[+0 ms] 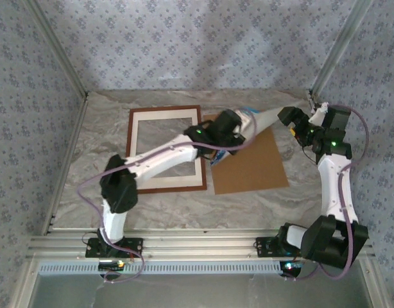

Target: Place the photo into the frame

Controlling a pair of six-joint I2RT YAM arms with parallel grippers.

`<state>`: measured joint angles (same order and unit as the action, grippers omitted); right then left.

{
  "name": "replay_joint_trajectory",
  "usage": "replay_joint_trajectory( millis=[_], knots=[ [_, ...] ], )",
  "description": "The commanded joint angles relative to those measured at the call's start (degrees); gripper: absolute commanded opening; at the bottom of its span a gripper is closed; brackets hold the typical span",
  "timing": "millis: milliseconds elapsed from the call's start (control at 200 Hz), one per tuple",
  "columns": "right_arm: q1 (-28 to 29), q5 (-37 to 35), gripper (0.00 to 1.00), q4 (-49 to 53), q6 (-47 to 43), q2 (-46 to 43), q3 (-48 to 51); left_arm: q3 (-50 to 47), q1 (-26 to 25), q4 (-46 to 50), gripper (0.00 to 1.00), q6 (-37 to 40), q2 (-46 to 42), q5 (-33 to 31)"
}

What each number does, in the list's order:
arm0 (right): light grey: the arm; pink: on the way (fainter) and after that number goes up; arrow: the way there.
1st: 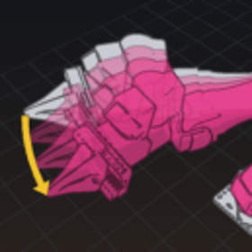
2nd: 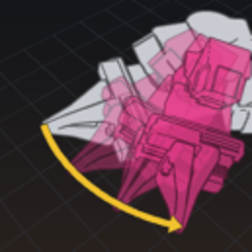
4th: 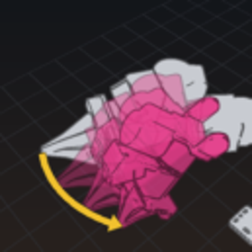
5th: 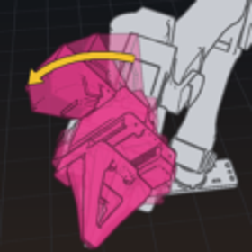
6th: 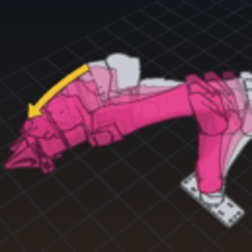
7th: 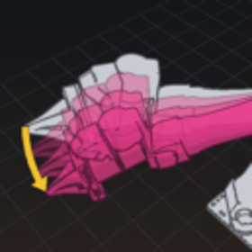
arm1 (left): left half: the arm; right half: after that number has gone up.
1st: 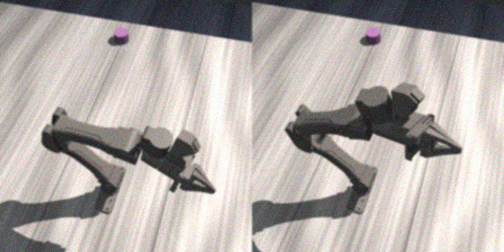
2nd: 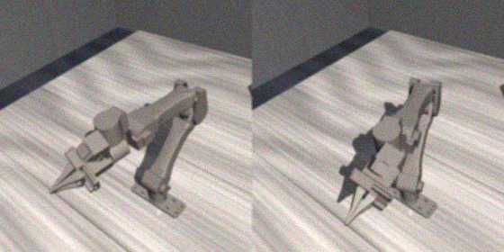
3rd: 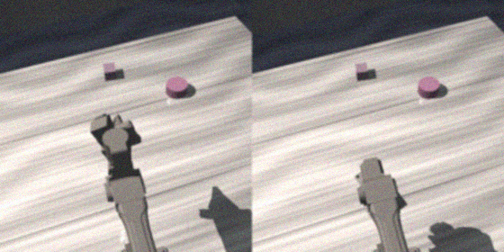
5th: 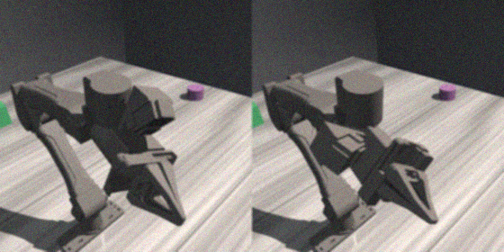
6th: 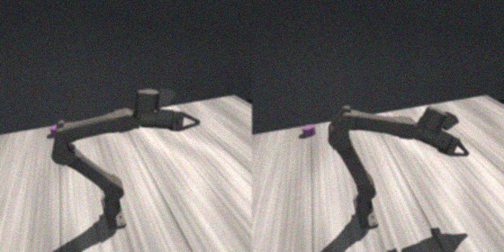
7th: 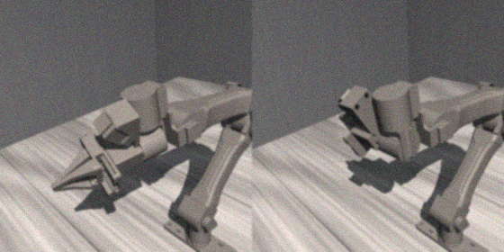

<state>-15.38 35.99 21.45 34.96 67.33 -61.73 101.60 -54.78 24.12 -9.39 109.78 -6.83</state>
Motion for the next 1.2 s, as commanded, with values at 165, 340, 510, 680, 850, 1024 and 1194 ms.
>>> replay_joint_trajectory(
  millis=[165,340,510,680,850,1024,1194],
  knots=[
    [6.78,-6.47,1.00,-2.18,0.23,-1.72,2.50,-17.30,11.42,-15.41,0.00,-19.84,-15.75,3.31],
    [15.77,-11.25,1.00,-5.80,-0.98,0.91,5.01,-32.63,18.81,-25.78,0.00,-34.33,-23.78,2.94],
    [25.30,-15.13,1.00,-10.49,-0.72,5.39,7.10,-42.11,20.82,-28.61,0.00,-42.15,-28.80,-2.41],
    [31.54,-16.65,1.00,-16.04,2.95,10.80,9.76,-48.17,20.83,-28.75,0.00,-49.24,-31.52,-5.71],
    [36.78,-22.94,1.00,-15.68,3.75,16.13,9.51,-54.07,20.75,-29.02,0.00,-56.06,-34.32,-7.46],
    [39.25,-17.73,1.00,-22.19,5.67,21.68,10.66,-59.31,19.96,-29.52,0.00,-62.22,-38.08,-9.10],
    [40.54,-14.08,1.00,-29.45,10.19,27.82,11.10,-62.18,19.50,-27.62,0.00,-64.90,-42.16,-9.34]
  ],
)
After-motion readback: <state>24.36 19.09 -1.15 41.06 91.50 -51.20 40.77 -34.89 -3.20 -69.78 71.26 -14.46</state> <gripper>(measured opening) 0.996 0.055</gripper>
